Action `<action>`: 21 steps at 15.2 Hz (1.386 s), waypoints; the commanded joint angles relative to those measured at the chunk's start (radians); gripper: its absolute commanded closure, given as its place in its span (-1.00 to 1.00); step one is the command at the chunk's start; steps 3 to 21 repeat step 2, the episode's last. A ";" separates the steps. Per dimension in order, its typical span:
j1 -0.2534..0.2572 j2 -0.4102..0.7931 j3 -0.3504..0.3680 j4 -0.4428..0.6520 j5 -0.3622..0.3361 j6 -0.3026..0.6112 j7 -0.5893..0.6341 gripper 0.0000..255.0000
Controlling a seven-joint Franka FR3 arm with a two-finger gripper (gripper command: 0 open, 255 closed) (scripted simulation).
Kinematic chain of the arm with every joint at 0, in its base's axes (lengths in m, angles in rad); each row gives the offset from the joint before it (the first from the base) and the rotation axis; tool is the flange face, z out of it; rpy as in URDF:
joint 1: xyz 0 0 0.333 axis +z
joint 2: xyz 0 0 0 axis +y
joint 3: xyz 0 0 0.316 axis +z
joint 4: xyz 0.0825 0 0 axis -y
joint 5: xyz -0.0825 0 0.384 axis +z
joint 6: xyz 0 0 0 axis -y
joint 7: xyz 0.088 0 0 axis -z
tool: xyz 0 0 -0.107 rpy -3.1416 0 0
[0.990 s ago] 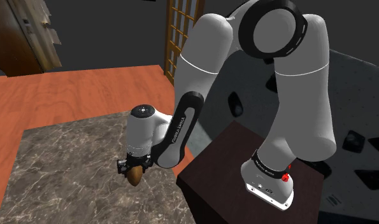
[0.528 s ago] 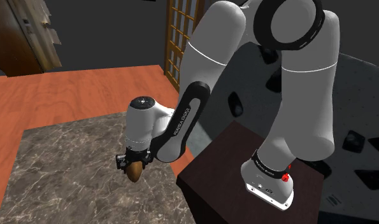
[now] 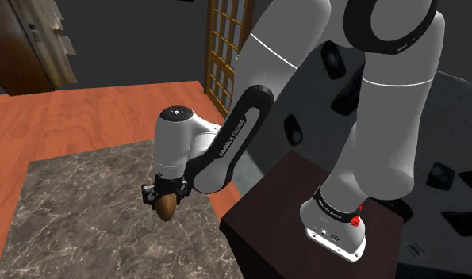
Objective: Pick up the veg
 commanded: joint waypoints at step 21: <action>-0.010 -0.017 0.012 -0.002 0.012 -0.015 -0.009 1.00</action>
